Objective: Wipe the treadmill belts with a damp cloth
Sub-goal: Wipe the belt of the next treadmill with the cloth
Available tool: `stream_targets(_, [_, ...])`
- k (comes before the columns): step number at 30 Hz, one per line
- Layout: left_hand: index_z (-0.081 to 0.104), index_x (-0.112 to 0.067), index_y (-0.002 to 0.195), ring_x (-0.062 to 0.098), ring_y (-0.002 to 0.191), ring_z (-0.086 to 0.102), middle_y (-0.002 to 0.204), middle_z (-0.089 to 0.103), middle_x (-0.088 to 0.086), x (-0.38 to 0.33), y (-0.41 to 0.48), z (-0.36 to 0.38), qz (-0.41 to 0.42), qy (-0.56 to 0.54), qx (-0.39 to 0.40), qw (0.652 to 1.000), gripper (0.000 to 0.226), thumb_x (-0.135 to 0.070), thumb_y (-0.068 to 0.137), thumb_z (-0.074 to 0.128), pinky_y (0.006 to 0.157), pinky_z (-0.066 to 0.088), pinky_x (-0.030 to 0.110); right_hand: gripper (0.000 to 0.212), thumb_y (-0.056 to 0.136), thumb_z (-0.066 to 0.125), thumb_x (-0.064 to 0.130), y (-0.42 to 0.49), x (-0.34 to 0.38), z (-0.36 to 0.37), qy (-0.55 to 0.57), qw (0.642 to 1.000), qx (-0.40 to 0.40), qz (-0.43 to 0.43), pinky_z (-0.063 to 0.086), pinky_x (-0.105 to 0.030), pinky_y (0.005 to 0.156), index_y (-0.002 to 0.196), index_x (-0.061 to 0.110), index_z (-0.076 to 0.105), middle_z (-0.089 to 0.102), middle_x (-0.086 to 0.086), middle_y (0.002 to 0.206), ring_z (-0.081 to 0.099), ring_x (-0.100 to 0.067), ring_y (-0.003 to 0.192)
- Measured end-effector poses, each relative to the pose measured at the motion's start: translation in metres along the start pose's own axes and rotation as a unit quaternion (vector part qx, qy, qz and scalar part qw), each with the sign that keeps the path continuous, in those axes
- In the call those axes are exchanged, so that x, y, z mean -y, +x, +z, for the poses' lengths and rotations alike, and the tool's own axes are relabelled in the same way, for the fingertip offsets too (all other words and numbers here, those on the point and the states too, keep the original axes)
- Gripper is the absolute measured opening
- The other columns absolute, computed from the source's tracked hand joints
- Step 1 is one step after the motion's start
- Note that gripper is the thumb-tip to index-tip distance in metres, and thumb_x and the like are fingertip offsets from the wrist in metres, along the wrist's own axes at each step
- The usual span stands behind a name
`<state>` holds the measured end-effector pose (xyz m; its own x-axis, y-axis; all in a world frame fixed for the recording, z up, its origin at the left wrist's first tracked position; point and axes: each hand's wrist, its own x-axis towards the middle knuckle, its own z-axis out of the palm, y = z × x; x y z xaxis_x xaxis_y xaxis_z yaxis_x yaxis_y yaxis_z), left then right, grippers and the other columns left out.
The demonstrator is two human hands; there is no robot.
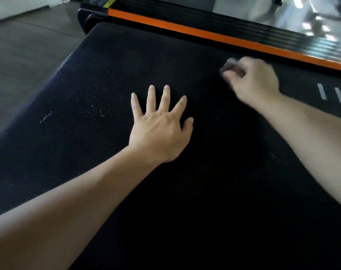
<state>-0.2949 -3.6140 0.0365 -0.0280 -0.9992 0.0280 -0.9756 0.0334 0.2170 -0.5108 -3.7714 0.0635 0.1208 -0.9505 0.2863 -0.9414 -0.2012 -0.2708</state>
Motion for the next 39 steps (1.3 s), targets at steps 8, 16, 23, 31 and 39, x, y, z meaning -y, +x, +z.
stream_targets(8, [0.014,-0.037,0.163,0.037,0.158,-0.012,0.174,0.0,0.007,-0.002,0.001,0.0,-0.002,0.006,0.002,1.0,0.064,-0.061,0.104,0.02,0.121,-0.01,0.067,0.032,0.093,0.06,0.053,0.006,0.046,0.028,0.015,0.998,0.003,-0.064,0.039,-0.033,0.07,0.099,0.023,0.064,0.062,-0.003,0.1,0.059,-0.027,0.091])
stream_targets(16, [0.013,-0.037,0.162,0.038,0.158,-0.012,0.174,0.0,0.007,-0.002,0.001,0.001,0.003,0.008,0.0,1.0,0.066,-0.063,0.102,0.016,0.121,-0.009,0.067,0.03,0.096,0.055,0.05,0.067,0.034,0.032,-0.007,0.995,-0.034,0.09,0.04,-0.034,0.073,0.109,0.024,0.065,0.068,-0.004,0.111,0.063,-0.03,0.106])
stream_targets(23, [0.01,-0.041,0.161,0.034,0.158,-0.013,0.174,-0.001,0.003,-0.002,0.001,0.0,-0.005,0.011,0.007,1.0,0.068,-0.065,0.097,0.011,0.122,-0.008,0.065,0.03,0.093,0.059,0.053,0.07,0.034,0.027,-0.04,0.999,-0.01,0.03,0.042,-0.035,0.071,0.103,0.025,0.064,0.068,-0.003,0.106,0.063,-0.03,0.103])
stream_targets(31, [0.013,-0.041,0.162,0.035,0.158,-0.011,0.174,0.001,0.004,-0.003,0.001,-0.001,-0.008,0.009,0.006,1.0,0.069,-0.066,0.097,0.012,0.123,-0.009,0.065,0.035,0.095,0.056,0.052,0.044,-0.057,-0.014,-0.03,0.989,-0.026,0.142,0.049,-0.04,0.077,0.104,0.02,0.065,0.07,-0.009,0.108,0.064,-0.036,0.102])
stream_targets(39, [0.011,-0.041,0.163,0.032,0.158,-0.014,0.174,-0.002,0.002,-0.004,0.001,-0.002,-0.015,0.008,0.019,1.0,0.066,-0.064,0.101,0.018,0.123,-0.011,0.064,0.032,0.094,0.059,0.053,0.018,-0.06,-0.025,-0.04,0.999,0.017,0.005,0.041,-0.035,0.069,0.094,0.021,0.063,0.06,0.0,0.089,0.063,-0.032,0.092])
